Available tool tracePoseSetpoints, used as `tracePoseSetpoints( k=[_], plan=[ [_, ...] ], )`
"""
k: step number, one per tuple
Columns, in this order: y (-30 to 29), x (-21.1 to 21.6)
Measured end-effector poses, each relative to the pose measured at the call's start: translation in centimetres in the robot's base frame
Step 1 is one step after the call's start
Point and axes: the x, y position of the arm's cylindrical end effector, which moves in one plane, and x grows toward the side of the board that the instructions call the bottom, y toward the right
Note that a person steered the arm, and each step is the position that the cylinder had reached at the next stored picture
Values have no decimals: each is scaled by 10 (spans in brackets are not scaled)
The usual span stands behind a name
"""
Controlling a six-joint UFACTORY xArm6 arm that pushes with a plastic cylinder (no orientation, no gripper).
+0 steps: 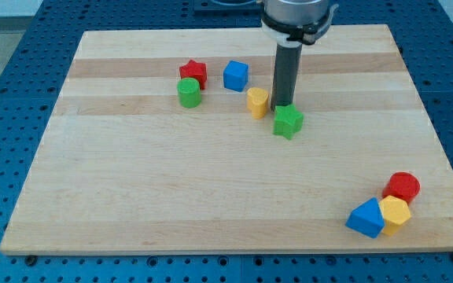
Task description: Move the green star close to the blue triangle
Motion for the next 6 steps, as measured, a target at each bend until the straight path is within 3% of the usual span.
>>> tracePoseSetpoints(
  k=[3,6],
  plan=[
    [-4,67],
    [68,115]
  ],
)
